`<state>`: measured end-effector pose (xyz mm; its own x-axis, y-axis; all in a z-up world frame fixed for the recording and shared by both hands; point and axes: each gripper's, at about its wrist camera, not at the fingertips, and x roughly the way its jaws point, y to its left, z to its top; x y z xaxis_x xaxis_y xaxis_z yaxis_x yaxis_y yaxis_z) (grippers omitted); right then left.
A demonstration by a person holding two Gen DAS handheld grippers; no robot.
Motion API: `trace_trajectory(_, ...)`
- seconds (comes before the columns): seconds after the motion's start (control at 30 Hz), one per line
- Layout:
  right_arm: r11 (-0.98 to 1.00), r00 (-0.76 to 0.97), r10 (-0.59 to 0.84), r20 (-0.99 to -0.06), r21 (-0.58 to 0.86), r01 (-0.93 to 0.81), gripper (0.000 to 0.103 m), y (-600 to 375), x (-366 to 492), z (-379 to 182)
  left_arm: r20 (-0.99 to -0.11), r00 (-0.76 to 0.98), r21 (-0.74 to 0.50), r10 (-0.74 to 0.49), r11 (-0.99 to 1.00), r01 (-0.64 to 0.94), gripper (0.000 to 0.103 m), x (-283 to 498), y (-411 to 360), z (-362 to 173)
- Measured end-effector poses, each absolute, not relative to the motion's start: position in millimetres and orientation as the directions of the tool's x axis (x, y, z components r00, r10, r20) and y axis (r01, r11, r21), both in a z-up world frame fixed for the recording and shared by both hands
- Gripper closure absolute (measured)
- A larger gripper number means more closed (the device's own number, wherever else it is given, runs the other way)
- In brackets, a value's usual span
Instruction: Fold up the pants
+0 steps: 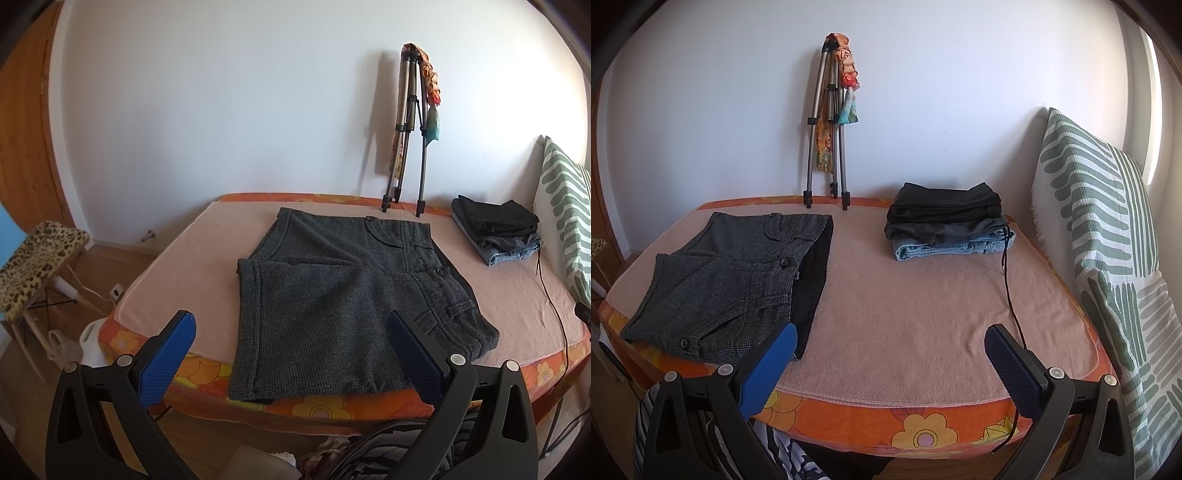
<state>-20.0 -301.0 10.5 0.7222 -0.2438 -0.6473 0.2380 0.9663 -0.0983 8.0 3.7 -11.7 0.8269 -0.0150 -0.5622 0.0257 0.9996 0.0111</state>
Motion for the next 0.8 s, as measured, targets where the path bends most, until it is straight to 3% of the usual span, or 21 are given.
trace_trajectory(0.47, 0.969, 0.719, -0.239, -0.653, -0.117, 0.216, 0.000, -300, -15, 9, -0.570, 0.822, 0.029, -0.008, 0.999, 0.029, 0.000, 10, 3, -15)
trace_trajectory(0.8, 0.984, 0.734, -0.173, -0.656, -0.148, 0.100, 0.002, -290, -3, 9, -0.595, 0.803, 0.082, 0.013, 0.996, 0.044, 0.000, 16, 13, -27)
